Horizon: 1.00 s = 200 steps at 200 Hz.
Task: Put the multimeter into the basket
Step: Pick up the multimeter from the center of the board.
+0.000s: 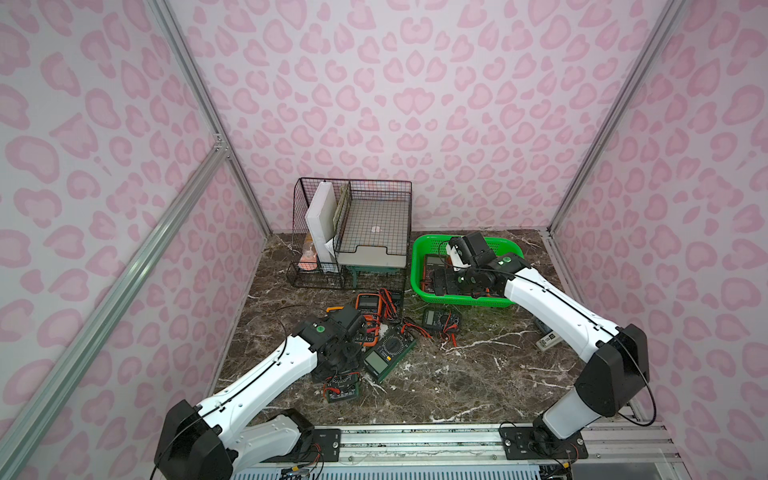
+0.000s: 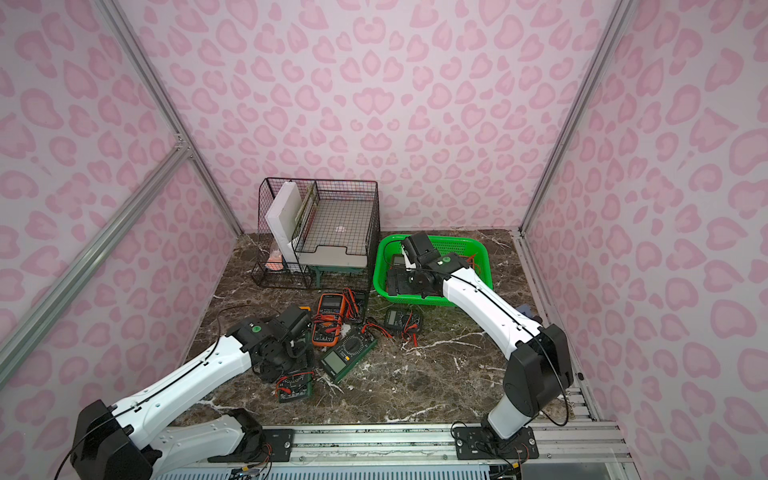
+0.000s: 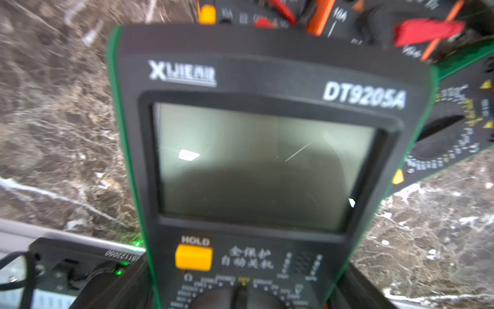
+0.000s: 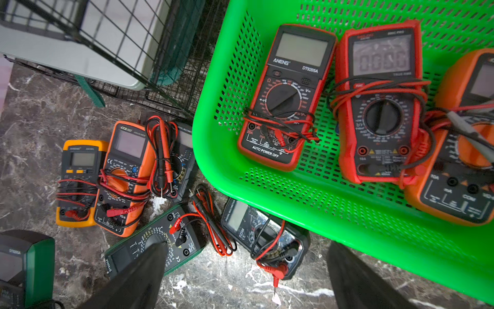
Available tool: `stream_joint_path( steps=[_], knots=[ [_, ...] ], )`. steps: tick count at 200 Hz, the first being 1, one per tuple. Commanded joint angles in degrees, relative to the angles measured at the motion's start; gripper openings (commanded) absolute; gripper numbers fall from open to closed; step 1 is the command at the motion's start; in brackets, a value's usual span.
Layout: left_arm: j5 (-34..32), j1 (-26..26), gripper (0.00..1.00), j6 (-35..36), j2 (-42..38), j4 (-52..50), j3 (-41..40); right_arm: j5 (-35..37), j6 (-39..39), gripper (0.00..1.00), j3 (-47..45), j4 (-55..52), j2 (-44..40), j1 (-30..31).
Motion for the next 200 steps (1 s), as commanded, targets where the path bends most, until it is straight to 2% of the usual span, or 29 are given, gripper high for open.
stream_joint_path(
  steps=[1,77,163,200],
  knots=[
    [-2.3,0.1,0.00,1.9,0.4,-5.0,4.1,-4.1,0.8,0.99,0.1,1.7,-0.7,-1.0],
    [-1.5,-0.2,0.00,7.5,7.9,-5.3,18.8,-15.9,4.1,0.99,-3.9,7.3,-4.3,-6.2],
    [0.2,-3.0,0.00,12.4,19.0,-2.0,31.6,-16.4,5.1,0.99,-7.9,8.5,-8.3,-9.2],
    [0.8,-5.4,0.00,13.9,25.7,-0.7,40.2,-16.2,5.8,0.99,-10.5,9.8,-10.3,-11.1]
  ],
)
